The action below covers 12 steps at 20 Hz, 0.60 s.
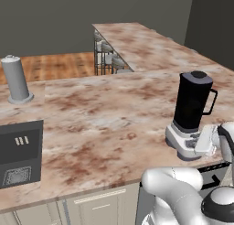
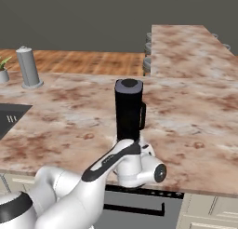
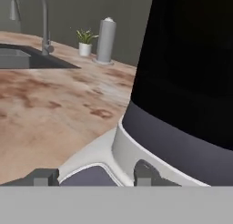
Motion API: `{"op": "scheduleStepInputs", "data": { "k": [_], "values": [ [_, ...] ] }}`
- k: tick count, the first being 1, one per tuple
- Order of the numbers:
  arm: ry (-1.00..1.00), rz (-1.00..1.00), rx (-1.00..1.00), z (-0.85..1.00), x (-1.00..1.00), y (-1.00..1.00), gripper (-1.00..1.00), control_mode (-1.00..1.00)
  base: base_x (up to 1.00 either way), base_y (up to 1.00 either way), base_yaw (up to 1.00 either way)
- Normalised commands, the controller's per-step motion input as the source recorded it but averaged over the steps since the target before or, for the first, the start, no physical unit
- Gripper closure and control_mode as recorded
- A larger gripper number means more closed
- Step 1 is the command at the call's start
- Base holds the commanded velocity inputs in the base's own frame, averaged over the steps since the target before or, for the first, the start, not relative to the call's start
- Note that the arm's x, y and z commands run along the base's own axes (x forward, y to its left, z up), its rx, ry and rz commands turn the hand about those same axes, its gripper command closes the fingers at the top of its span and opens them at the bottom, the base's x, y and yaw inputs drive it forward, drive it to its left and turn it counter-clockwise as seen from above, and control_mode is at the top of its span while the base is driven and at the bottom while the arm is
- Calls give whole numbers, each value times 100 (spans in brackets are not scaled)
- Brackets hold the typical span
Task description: Grab the garlic and lemon from the fridge, place them in the blender, close the lid, and turn on the blender to create a marinade.
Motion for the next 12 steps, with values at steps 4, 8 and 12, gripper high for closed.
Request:
{"op": "scheduleStepInputs", "data": {
  "k": [4, 8, 12],
  "values": [
    [-8, 3, 0, 26, -68, 6, -100, -100, 0, 0, 0],
    [-10, 0, 0, 75, -55, 0, -100, -100, 0, 0, 0],
    [-6, 0, 0, 72, -54, 0, -100, -100, 0, 0, 0]
  ]
}}
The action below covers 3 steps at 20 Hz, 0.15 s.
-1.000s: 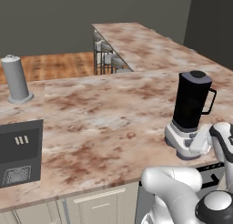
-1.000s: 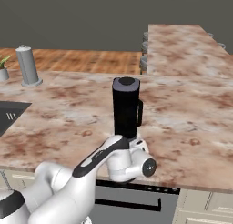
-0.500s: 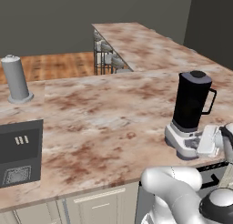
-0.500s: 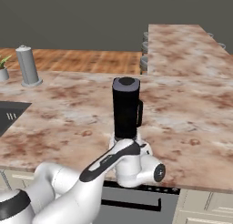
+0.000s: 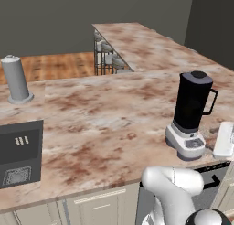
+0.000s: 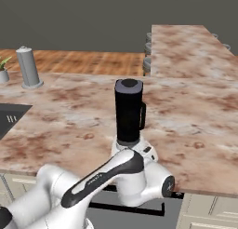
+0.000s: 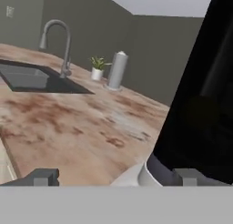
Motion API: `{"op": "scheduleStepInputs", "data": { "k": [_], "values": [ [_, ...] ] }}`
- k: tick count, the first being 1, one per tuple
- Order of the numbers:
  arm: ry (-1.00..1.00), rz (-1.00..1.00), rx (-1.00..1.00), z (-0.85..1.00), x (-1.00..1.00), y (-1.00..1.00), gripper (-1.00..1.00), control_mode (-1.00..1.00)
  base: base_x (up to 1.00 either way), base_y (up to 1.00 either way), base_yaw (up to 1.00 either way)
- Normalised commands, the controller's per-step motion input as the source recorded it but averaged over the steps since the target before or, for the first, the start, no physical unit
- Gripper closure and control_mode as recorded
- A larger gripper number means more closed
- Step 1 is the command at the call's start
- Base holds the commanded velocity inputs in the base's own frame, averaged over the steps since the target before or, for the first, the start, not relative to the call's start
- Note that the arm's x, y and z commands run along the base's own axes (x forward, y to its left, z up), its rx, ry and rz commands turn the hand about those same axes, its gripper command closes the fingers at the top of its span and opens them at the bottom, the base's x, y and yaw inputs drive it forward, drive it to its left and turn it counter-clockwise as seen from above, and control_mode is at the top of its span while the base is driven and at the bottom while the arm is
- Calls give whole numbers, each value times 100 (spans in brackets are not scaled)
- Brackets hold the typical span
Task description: Grab the garlic and lemon from the fridge, place them in the blender, close the lid, and turn on the blender to create a marinade.
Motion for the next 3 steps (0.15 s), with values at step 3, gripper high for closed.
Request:
{"op": "scheduleStepInputs", "data": {
  "k": [3],
  "values": [
    [-1, 0, 0, 61, -54, 5, -100, -100, 0, 0, 0]
  ]
}}
